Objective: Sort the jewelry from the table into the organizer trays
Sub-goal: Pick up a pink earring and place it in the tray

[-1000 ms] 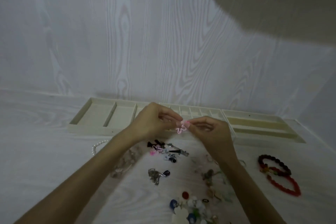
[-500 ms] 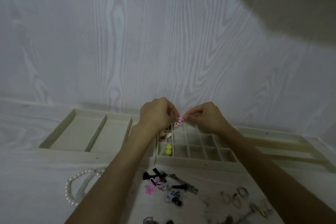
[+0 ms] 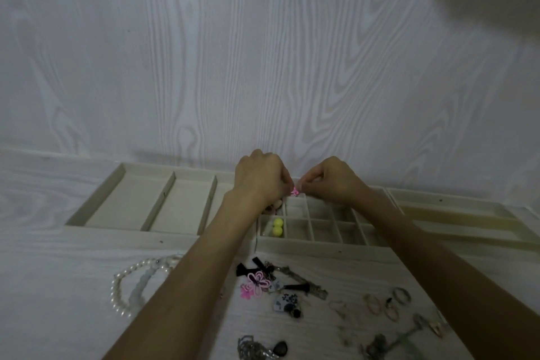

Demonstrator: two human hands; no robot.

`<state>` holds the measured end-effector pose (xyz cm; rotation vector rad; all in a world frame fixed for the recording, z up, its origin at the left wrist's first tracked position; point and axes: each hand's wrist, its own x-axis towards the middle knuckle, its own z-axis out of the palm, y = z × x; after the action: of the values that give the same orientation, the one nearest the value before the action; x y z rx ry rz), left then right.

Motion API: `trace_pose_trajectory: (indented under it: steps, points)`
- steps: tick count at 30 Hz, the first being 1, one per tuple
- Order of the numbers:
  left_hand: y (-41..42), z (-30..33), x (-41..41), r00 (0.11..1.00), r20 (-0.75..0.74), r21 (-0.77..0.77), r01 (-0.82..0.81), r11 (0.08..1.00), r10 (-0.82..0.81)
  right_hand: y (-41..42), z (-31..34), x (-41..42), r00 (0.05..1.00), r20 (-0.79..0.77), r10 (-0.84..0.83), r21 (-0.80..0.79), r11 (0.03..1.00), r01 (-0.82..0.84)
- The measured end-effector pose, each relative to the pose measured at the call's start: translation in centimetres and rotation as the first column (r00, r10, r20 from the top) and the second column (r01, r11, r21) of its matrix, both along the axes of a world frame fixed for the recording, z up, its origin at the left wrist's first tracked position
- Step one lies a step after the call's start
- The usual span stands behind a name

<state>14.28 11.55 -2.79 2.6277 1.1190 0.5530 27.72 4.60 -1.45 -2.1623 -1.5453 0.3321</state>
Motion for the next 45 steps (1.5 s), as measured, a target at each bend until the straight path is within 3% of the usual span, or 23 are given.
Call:
trace_pose_trajectory:
  steps: [5, 11, 14, 17, 22, 26, 29, 33, 40, 45]
  points:
    - [0.1, -0.1, 0.1, 0.997, 0.044, 0.073, -0.067, 0.995, 0.064, 0.5, -0.5, -0.5, 0.981, 0.190, -0.041, -0.009, 0.999, 0.044]
    - [0.2, -0.1, 0.2, 0.998, -0.066, 0.070, 0.009, 0.998, -0.004, 1.0, -0.2, -1.6, 0.885, 0.463, -0.049, 0.004, 0.999, 0.053]
    - [0.3, -0.2, 0.1, 0.999, -0.040, 0.035, 0.029, 0.999, -0.028, 1.0, 0.1, -1.9, 0.846, 0.530, -0.056, 0.044, 0.998, 0.039]
    - [0.7, 0.1, 0.0, 0.999, 0.027, -0.050, 0.035, 0.998, -0.033, 0.8, 0.0, -1.9, 0.862, 0.502, -0.077, 0.067, 0.996, 0.050]
    - [0.7, 0.5, 0.2, 0.995, -0.085, -0.188, 0.040, 0.981, -0.057, -0.6, 1.7, -1.4, 0.958, 0.286, 0.020, -0.044, 0.999, -0.008]
    - [1.2, 0.0, 0.4, 0.988, -0.140, -0.169, 0.039, 0.985, -0.063, -1.3, 2.2, -1.3, 0.925, 0.364, 0.106, -0.130, 0.990, -0.062]
    - [1.2, 0.4, 0.2, 0.989, -0.132, -0.165, 0.048, 0.985, -0.070, -1.8, 2.1, -1.6, 0.936, 0.335, 0.110, -0.130, 0.989, -0.070]
    - [0.6, 2.5, -1.5, 0.996, 0.027, -0.234, 0.086, 0.968, -0.082, -3.5, 3.3, -2.1, 0.964, 0.255, 0.077, -0.035, 0.997, -0.070]
    - [-4.9, 2.7, -9.0, 0.970, 0.244, -0.126, 0.035, 0.991, -0.003, -9.6, 2.5, -5.5, 0.990, 0.030, 0.141, 0.055, 0.988, -0.142]
    - [-8.6, -0.1, -13.3, 0.965, 0.255, -0.150, -0.028, 0.988, 0.066, -10.8, 0.2, -9.3, 0.967, -0.098, 0.236, 0.034, 0.972, -0.234]
